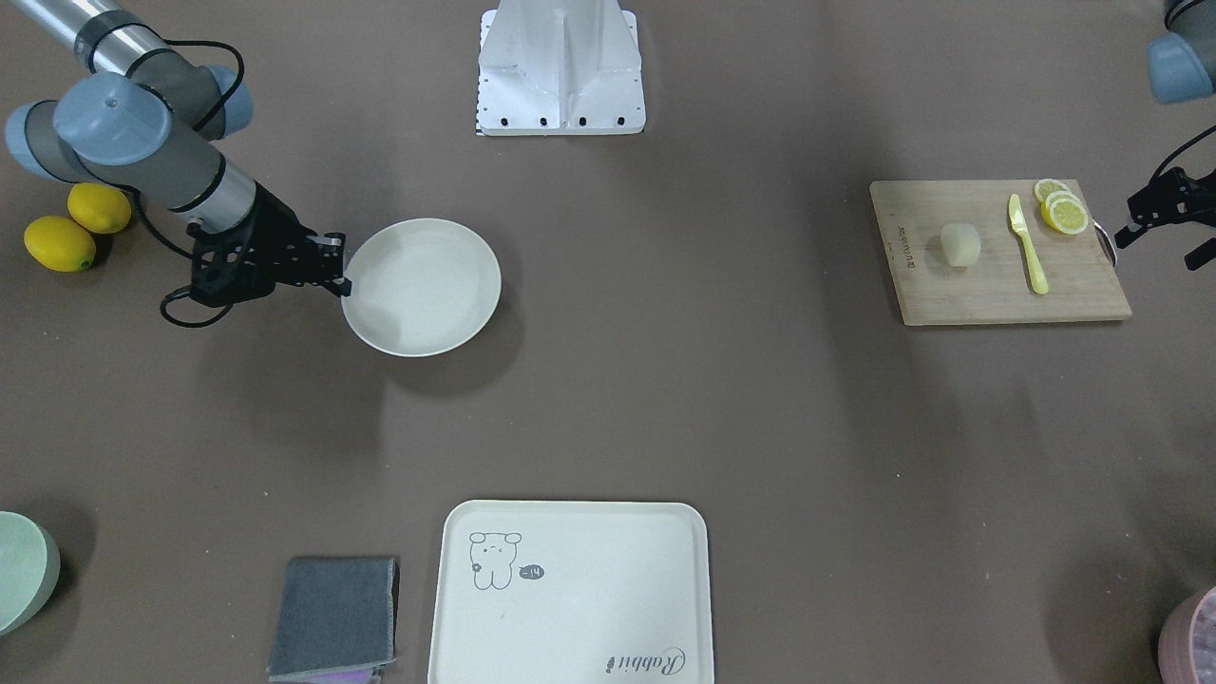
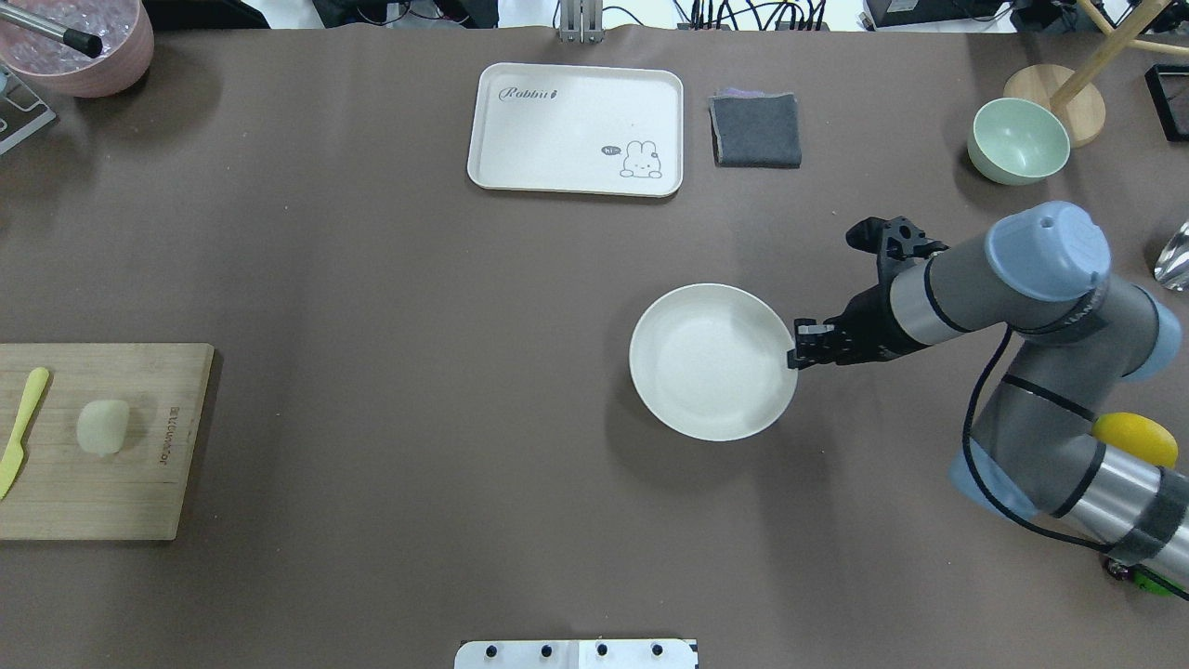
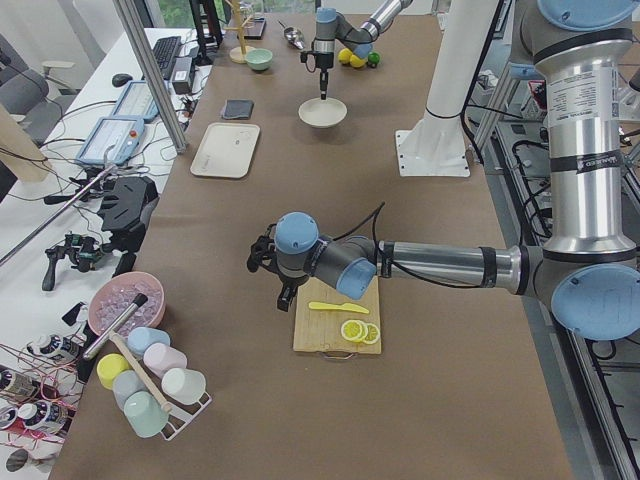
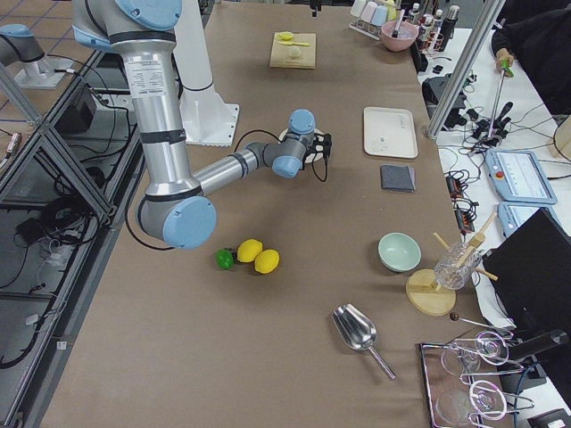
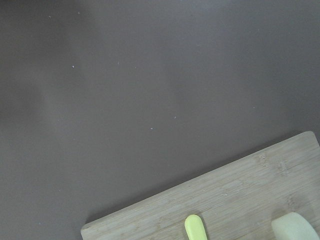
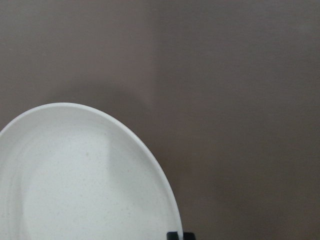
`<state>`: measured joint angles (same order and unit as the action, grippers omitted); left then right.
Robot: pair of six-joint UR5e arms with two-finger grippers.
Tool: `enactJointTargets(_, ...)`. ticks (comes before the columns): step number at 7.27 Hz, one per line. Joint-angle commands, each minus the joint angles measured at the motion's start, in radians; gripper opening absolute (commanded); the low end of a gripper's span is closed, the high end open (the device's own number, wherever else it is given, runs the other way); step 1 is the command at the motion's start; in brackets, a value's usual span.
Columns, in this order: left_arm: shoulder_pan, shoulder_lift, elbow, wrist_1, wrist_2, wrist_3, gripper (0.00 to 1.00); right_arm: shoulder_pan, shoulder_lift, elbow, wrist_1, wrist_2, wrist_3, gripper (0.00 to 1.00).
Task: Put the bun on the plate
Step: 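Slide the white plate with the right gripper toward the cutting board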
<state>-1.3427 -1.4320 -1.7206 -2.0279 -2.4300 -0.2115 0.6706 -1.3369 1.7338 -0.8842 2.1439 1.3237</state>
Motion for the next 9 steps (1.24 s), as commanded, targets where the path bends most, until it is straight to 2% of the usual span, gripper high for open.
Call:
enactJointTargets(1,0.008,-0.002,0.003,0.0,-0.006,0.003,0.97,-0.157,0.131,-0.014,-0.009,-0.161,0.129,0.0)
enactJointTargets(3,0.029,-0.004,-0.001,-0.002,-0.035,-0.002,0.97,-0.216,0.22,-0.101,-0.009,-0.208,0.129,0.0)
enactJointTargets(5,0.052,-0.004,-0.004,-0.003,-0.037,-0.009,0.97,-0.24,0.237,-0.129,-0.009,-0.234,0.121,0.0)
enactJointTargets(6,0.078,-0.016,-0.004,-0.012,-0.035,-0.079,0.97,-0.24,0.232,-0.128,-0.012,-0.239,0.127,0.98)
enactJointTargets(7,0.092,-0.009,-0.017,-0.068,-0.034,-0.177,0.97,-0.227,0.234,-0.109,-0.048,-0.239,0.127,1.0)
enactJointTargets(9,0.179,-0.007,-0.034,-0.087,-0.021,-0.383,0.97,-0.177,0.225,0.011,-0.193,-0.193,0.123,1.0)
